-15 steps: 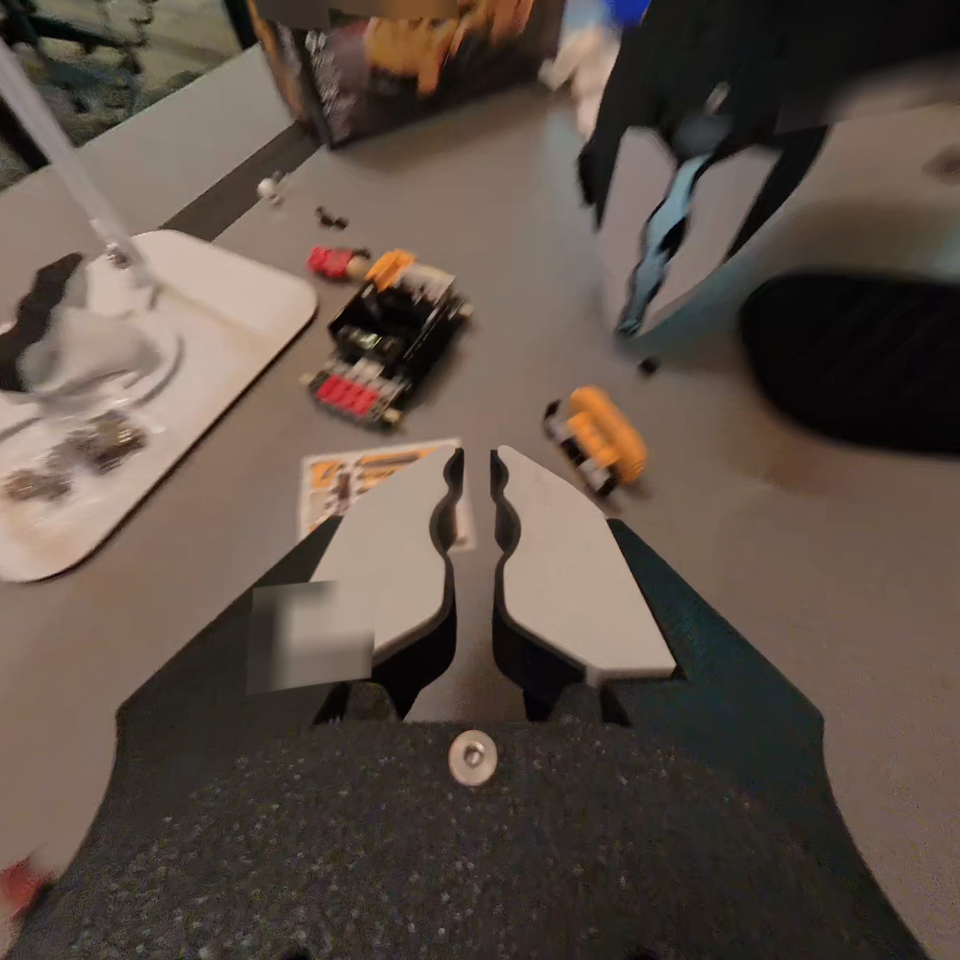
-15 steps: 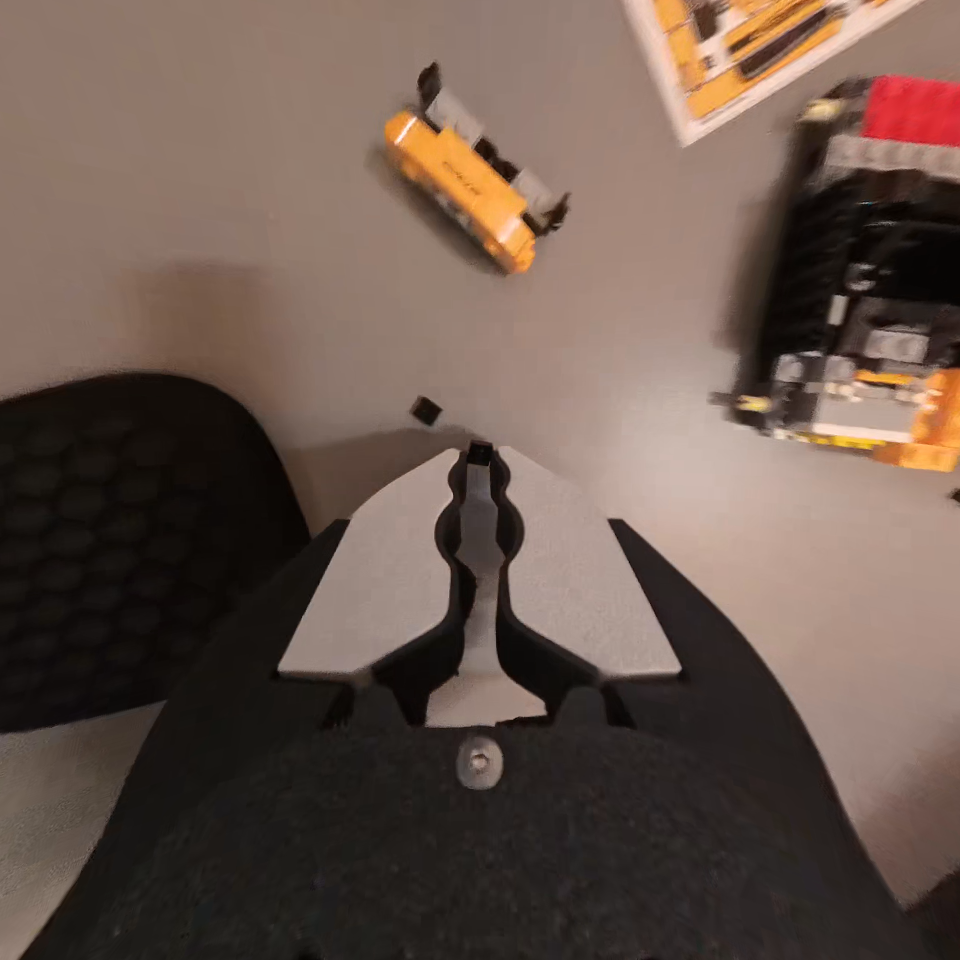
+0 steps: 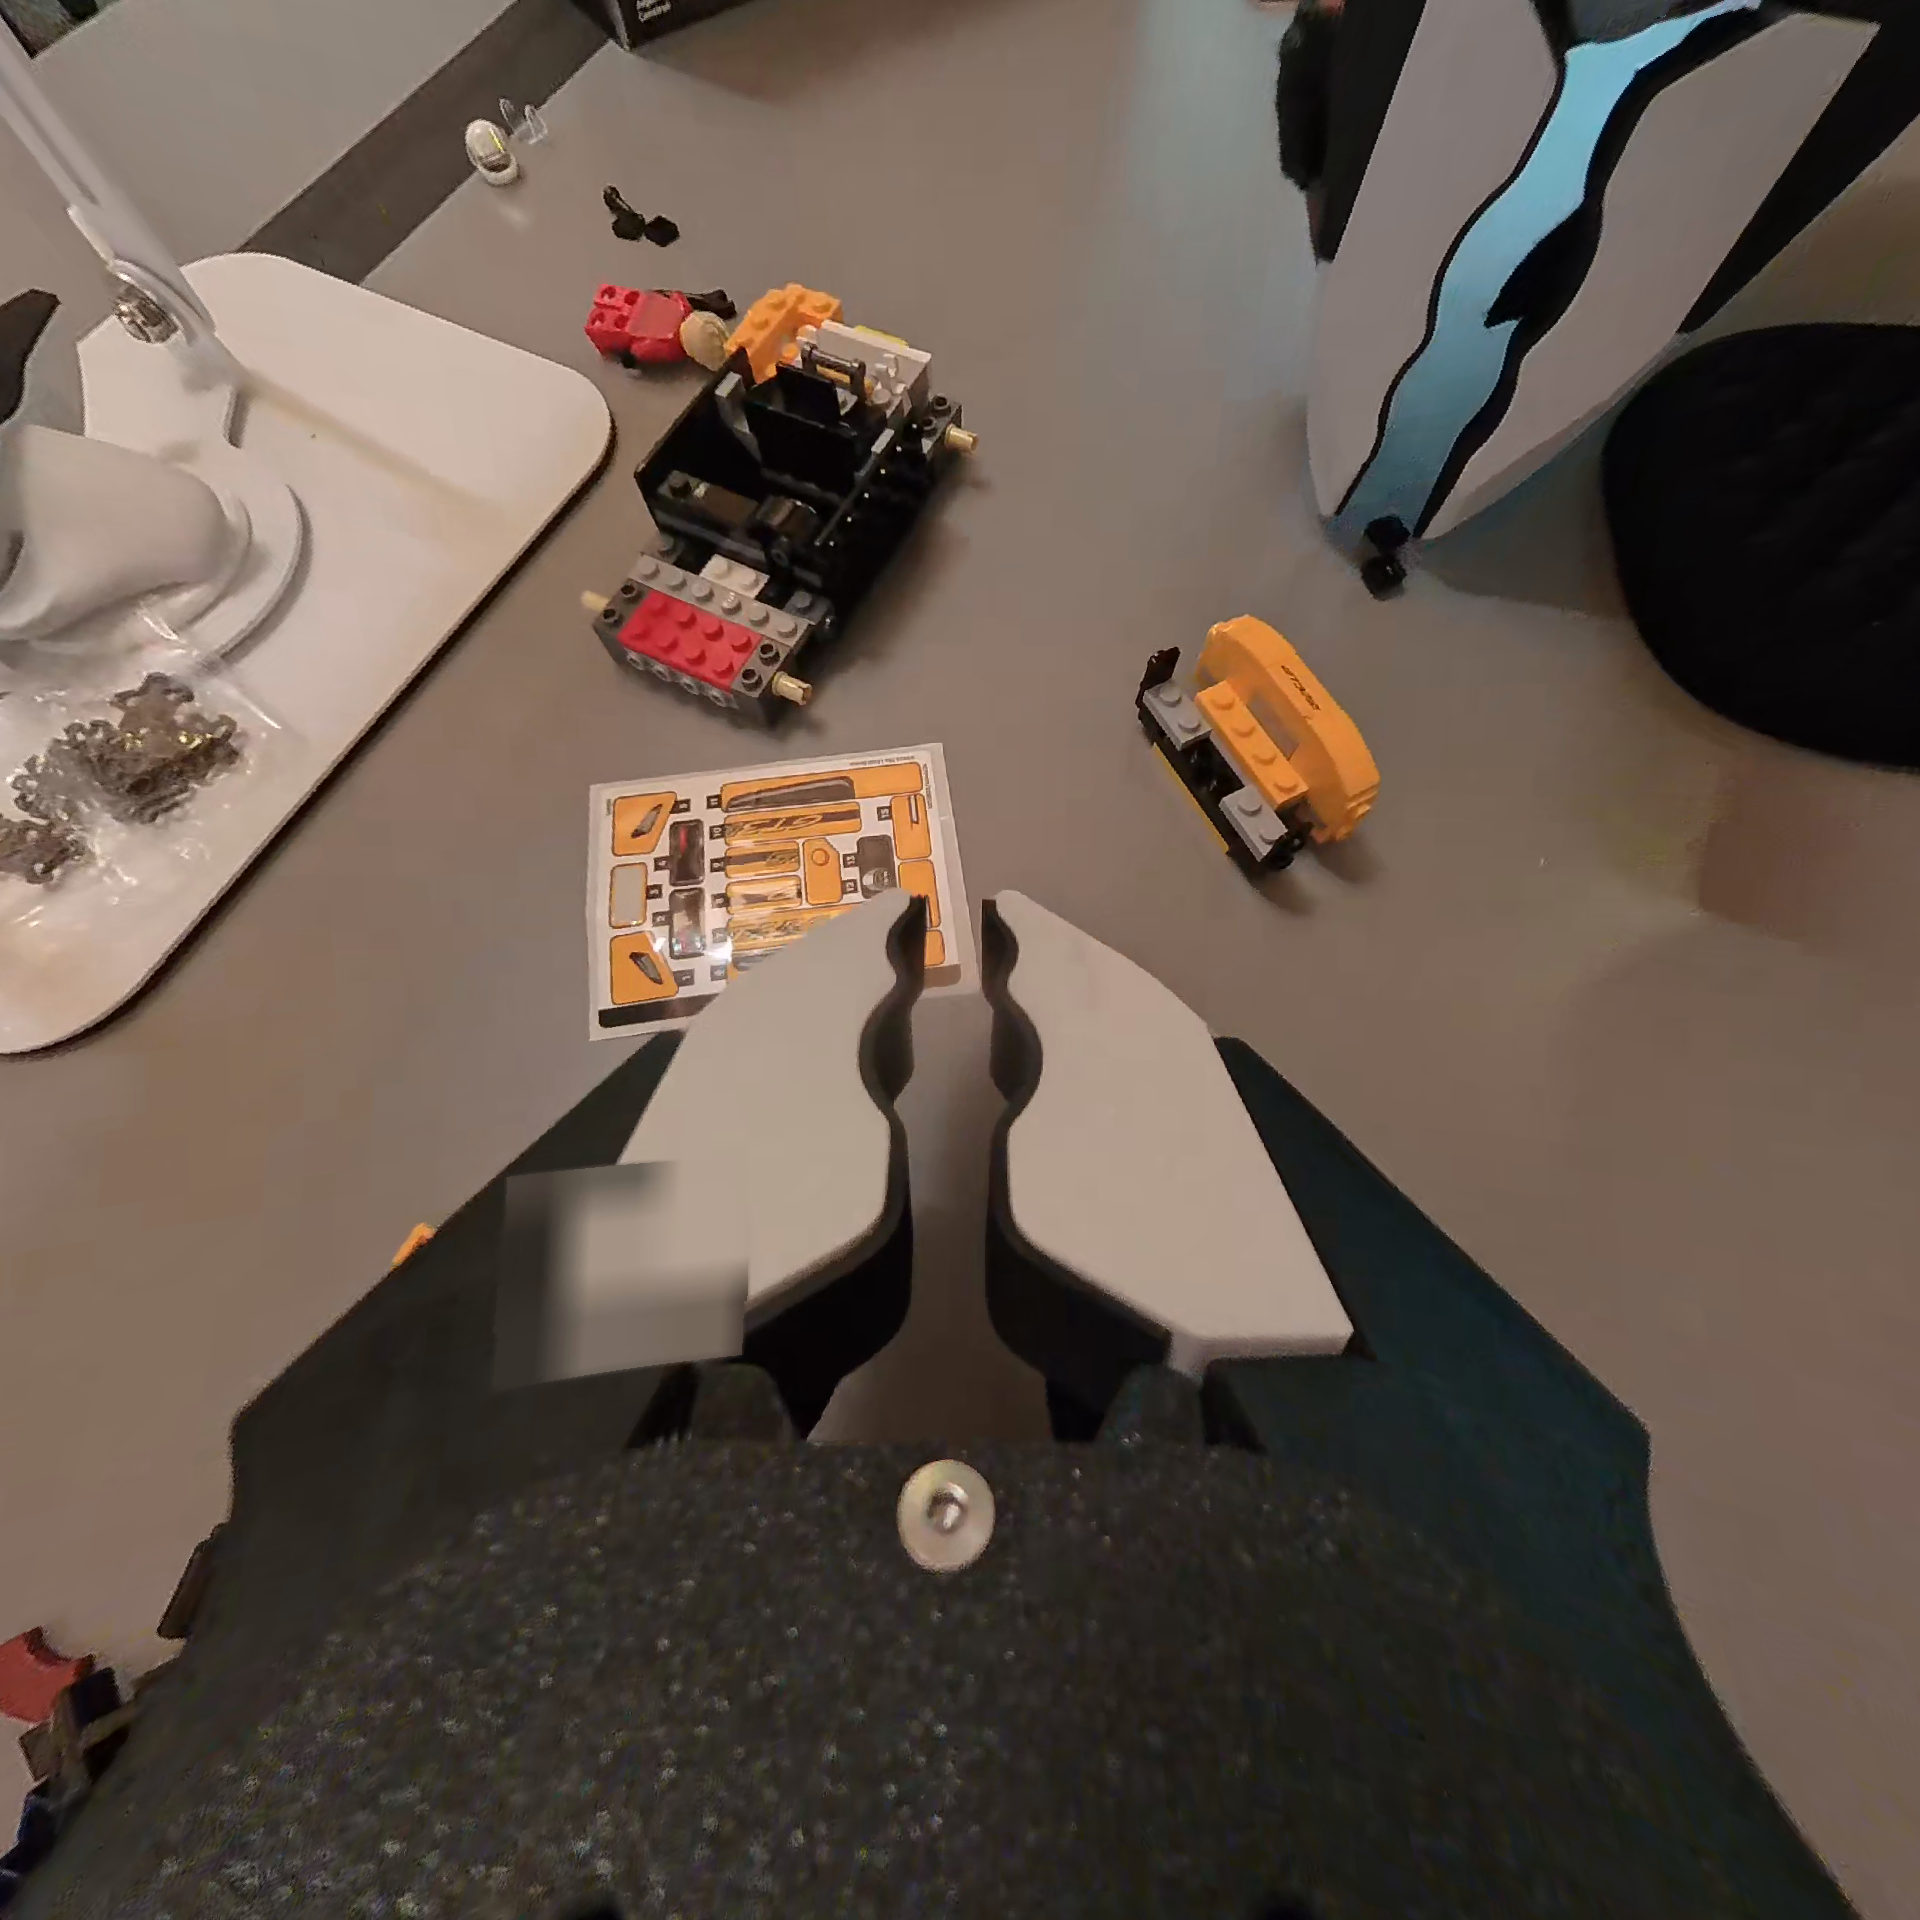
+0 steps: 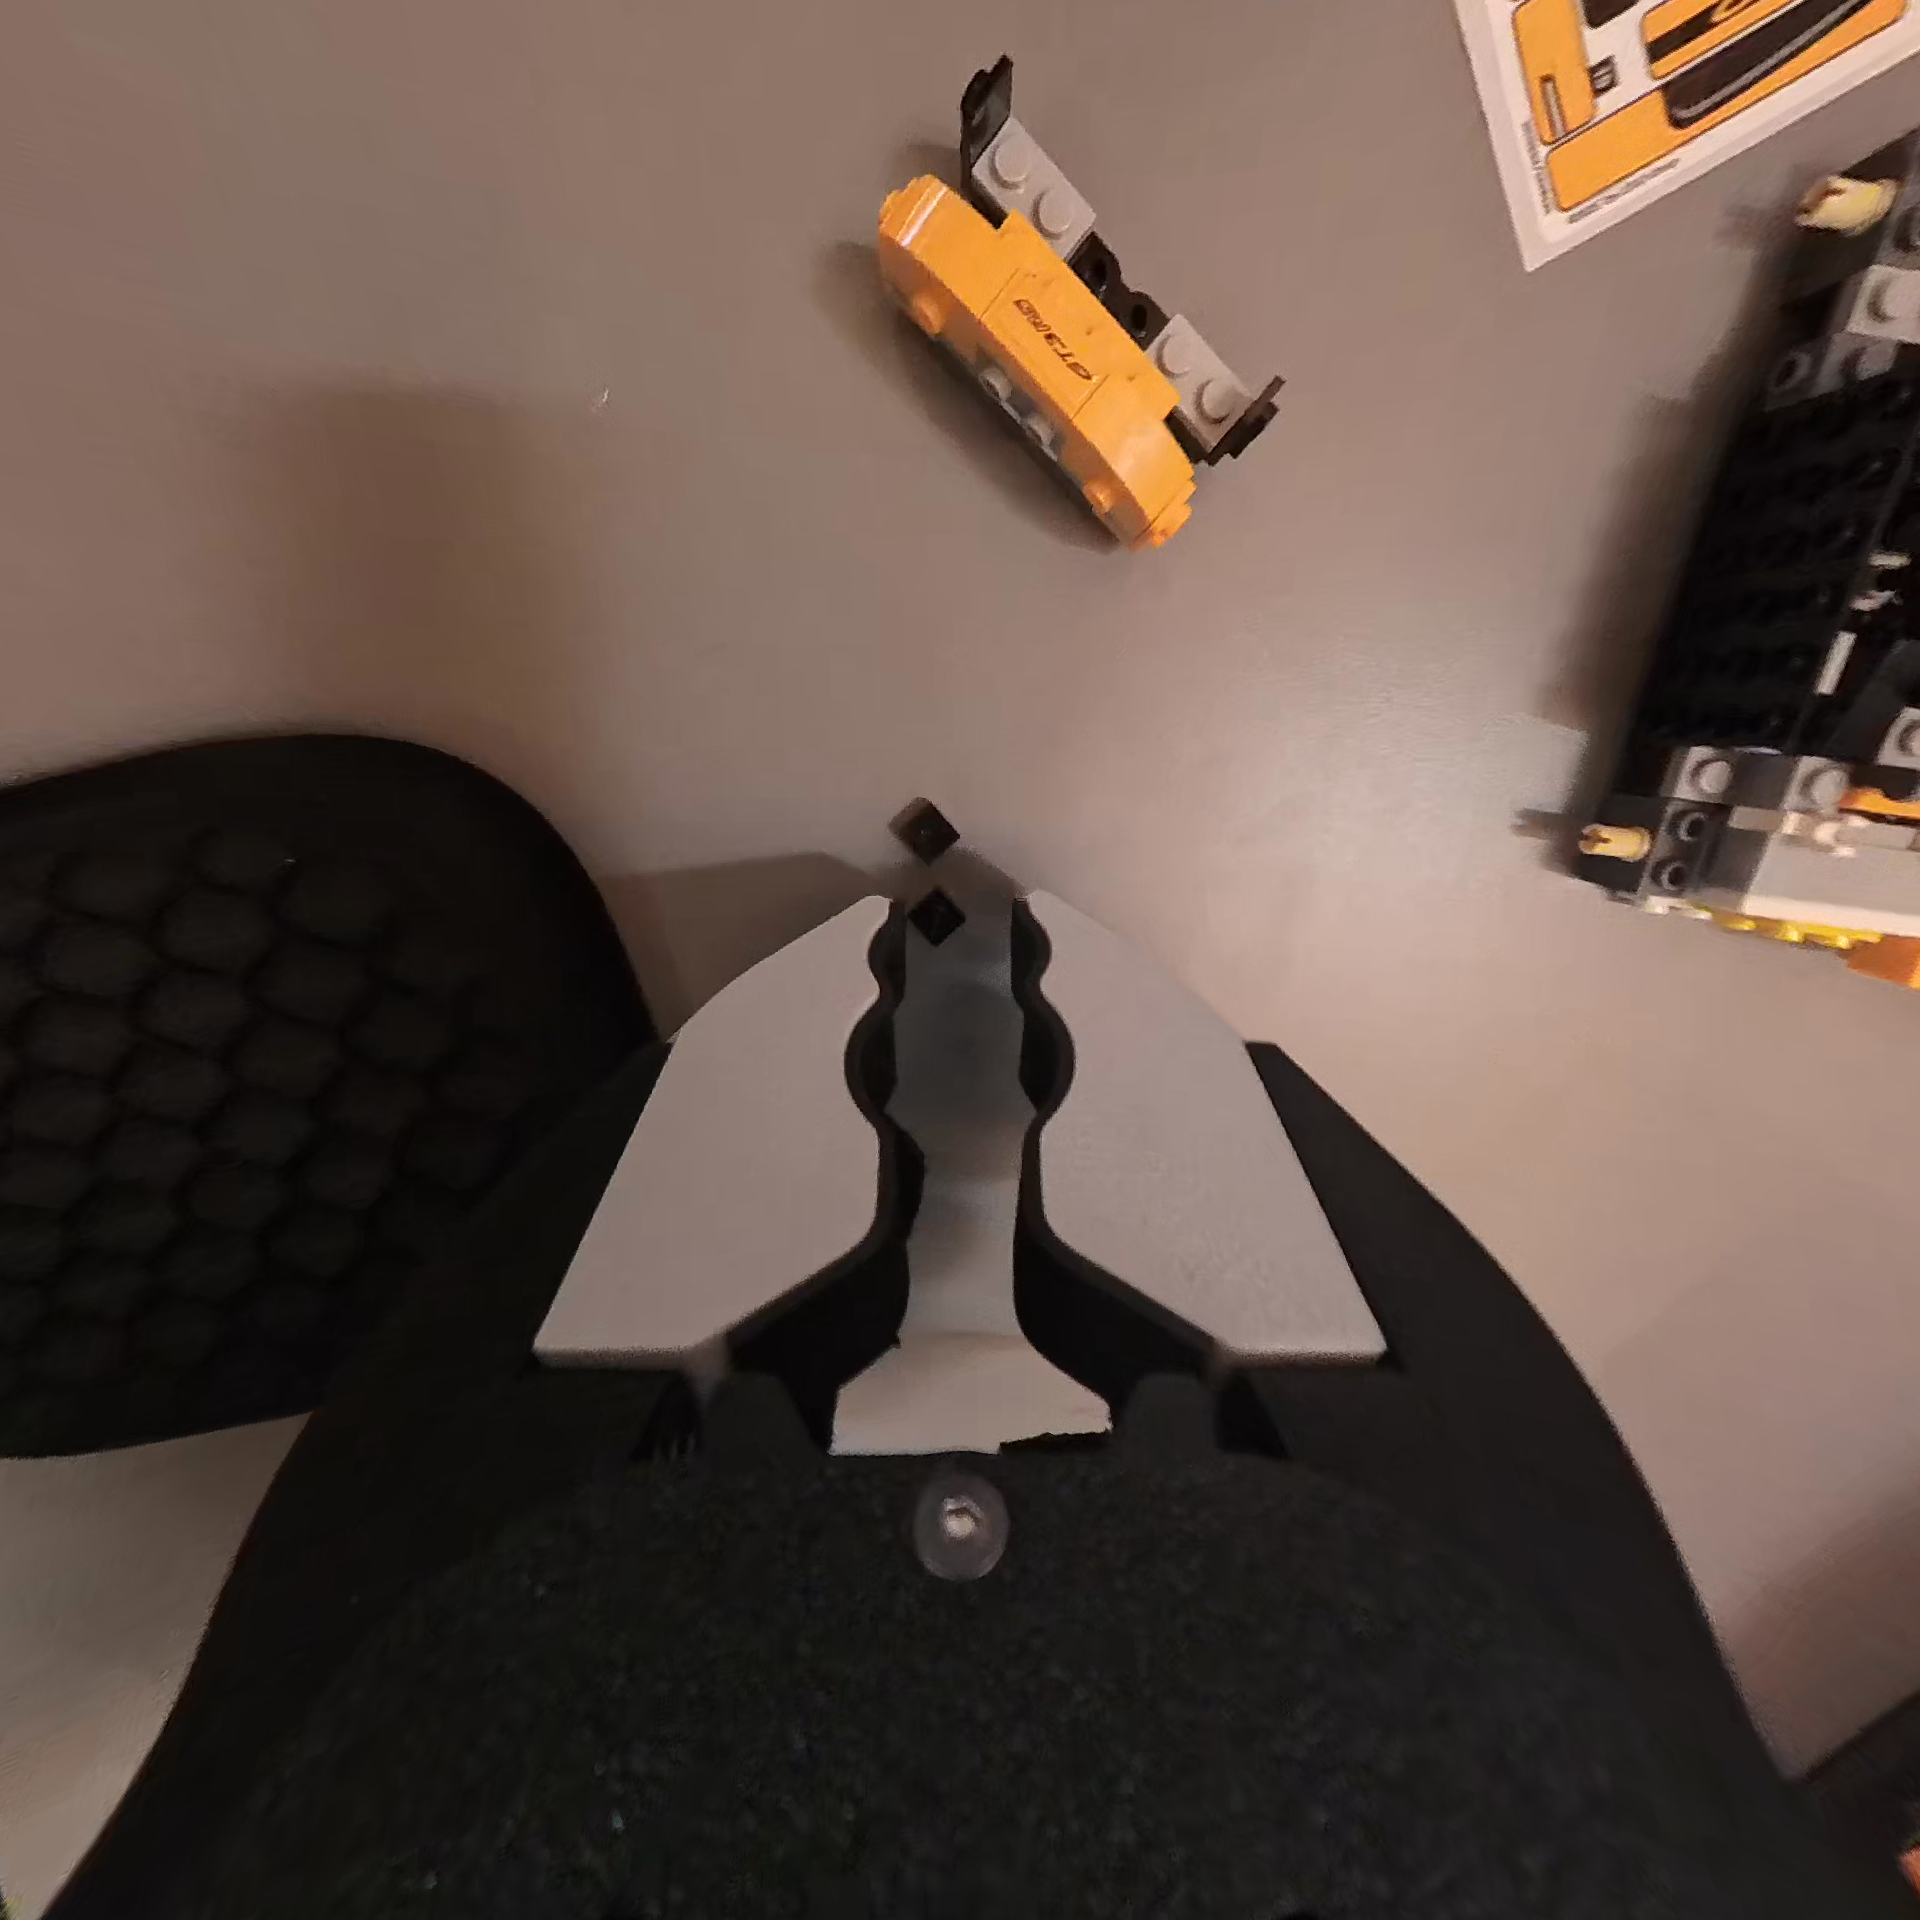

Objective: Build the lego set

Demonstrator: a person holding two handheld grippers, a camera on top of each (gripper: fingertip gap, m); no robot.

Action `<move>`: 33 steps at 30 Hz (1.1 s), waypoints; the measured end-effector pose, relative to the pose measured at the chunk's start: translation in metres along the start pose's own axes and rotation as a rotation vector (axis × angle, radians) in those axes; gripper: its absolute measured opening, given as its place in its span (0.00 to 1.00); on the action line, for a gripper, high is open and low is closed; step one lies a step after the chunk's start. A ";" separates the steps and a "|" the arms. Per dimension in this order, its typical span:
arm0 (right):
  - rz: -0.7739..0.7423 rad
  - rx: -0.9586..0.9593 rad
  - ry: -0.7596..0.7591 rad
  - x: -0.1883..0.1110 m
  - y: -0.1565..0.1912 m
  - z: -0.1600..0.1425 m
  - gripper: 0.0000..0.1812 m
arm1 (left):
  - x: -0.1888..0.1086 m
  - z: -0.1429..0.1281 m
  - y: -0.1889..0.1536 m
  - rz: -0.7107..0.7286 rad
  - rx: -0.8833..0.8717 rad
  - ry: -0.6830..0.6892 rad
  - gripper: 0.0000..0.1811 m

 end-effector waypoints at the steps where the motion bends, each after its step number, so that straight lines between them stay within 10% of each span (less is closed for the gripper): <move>1: -0.012 0.005 -0.011 -0.001 0.000 0.000 0.10 | 0.000 -0.001 0.000 0.002 0.001 0.007 0.05; 13: -0.242 0.062 -0.494 -0.066 -0.032 0.053 0.17 | 0.004 -0.011 0.025 0.130 -0.049 0.084 0.08; 23: -0.057 0.026 -0.088 0.018 -0.099 0.134 0.40 | -0.024 -0.022 0.059 0.253 -0.161 0.043 0.07; 33: -0.018 0.066 -0.045 0.024 -0.112 0.140 0.18 | -0.036 -0.015 0.060 0.255 -0.149 -0.006 0.06</move>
Point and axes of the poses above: each gripper's, where its closed fingertips meet, x out along the fingers, z out of its top, y = z × x across the jaws, the point moved 3 cm from there along -x, back along the fingers, and after that the axes turned 12 degrees about z, right-handed, at the moved point
